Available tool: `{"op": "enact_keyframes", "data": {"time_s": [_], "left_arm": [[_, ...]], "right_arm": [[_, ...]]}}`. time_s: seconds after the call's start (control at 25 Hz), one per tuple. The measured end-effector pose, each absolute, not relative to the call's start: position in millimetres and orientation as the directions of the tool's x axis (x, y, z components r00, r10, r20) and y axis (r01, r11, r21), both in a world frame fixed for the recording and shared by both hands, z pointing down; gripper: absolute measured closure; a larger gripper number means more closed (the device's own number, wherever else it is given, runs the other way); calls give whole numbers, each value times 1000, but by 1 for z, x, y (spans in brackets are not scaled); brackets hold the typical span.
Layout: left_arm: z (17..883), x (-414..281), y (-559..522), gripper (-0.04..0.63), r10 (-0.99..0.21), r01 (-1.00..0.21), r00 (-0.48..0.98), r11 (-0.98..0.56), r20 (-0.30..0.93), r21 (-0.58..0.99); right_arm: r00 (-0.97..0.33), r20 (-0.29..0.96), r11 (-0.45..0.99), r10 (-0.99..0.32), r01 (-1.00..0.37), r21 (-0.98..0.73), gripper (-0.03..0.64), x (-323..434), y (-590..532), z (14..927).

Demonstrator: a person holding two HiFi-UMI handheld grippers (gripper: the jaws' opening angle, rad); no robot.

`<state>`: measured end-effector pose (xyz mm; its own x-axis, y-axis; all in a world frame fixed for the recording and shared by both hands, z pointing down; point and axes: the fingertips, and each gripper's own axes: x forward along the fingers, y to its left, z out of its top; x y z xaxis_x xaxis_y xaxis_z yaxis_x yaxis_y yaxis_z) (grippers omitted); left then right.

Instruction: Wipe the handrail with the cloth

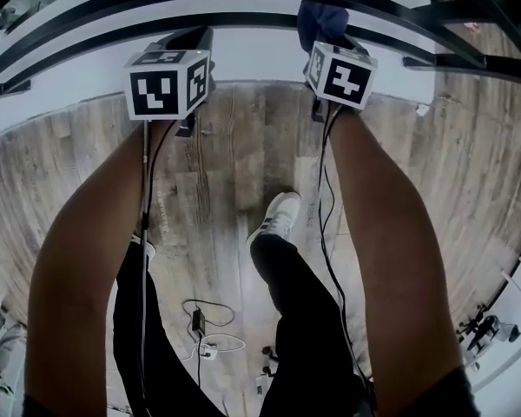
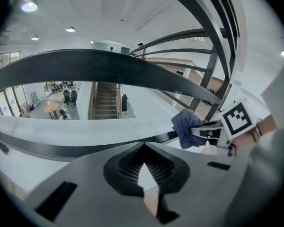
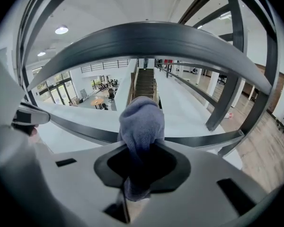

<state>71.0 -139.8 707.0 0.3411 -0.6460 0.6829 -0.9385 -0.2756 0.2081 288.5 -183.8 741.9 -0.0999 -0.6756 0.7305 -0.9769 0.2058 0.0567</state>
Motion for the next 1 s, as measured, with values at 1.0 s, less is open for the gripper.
{"op": "enact_keyframes", "data": {"time_s": [1.0], "left_arm": [[712,269,-165,592,-581,-898,418,-381,699,220]], "right_arm": [[123,708,27,-695,-980,197,541,570,-197,730]]}}
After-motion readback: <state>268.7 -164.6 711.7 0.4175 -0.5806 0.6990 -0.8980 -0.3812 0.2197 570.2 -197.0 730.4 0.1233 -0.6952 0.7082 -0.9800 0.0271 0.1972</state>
